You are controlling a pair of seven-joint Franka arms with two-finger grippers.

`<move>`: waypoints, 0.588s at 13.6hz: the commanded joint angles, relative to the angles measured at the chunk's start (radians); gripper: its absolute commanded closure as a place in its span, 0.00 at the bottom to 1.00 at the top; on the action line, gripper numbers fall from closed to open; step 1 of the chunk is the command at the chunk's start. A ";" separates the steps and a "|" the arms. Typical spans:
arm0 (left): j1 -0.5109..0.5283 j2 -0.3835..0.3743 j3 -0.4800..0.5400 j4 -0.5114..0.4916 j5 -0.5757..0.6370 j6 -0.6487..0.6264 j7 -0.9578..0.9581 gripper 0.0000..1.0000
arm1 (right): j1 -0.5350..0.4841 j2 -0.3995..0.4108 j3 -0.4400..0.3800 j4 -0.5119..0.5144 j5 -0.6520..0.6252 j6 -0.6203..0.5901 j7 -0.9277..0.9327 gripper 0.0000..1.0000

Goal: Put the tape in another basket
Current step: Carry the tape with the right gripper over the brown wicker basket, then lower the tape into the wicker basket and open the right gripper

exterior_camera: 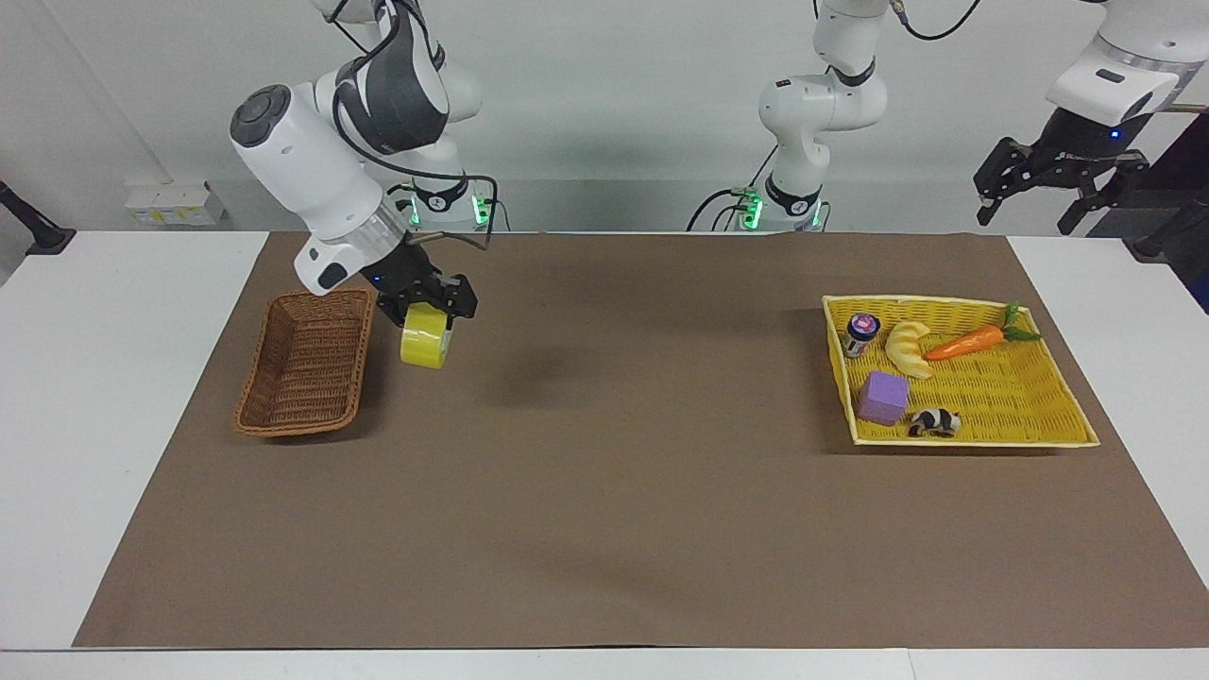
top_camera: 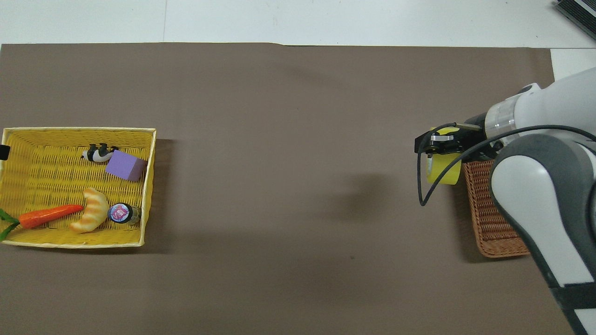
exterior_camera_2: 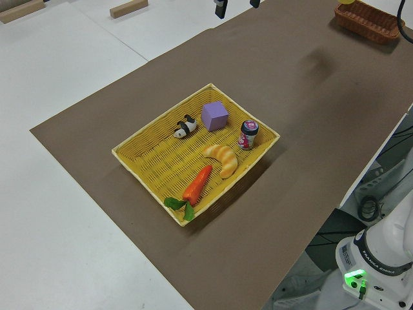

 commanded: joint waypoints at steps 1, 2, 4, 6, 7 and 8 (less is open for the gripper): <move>0.008 0.013 -0.005 0.032 0.003 -0.025 -0.043 0.00 | -0.066 -0.043 0.009 -0.028 -0.088 -0.040 0.040 1.00; 0.005 0.012 -0.005 0.030 0.003 -0.027 -0.049 0.00 | -0.078 -0.050 0.009 -0.046 -0.094 -0.040 0.052 1.00; 0.002 0.010 -0.005 0.029 0.007 -0.034 -0.053 0.00 | -0.110 -0.053 0.008 -0.089 -0.129 -0.038 0.052 1.00; -0.001 0.004 -0.005 0.018 0.010 -0.033 -0.056 0.00 | -0.129 -0.051 0.008 -0.120 -0.207 -0.038 0.052 1.00; 0.002 0.003 -0.006 0.017 0.009 -0.036 -0.057 0.00 | -0.155 -0.053 0.009 -0.138 -0.226 -0.038 0.049 1.00; 0.003 0.000 -0.006 0.009 0.009 -0.036 -0.057 0.00 | -0.161 -0.053 0.008 -0.151 -0.237 -0.038 0.049 1.00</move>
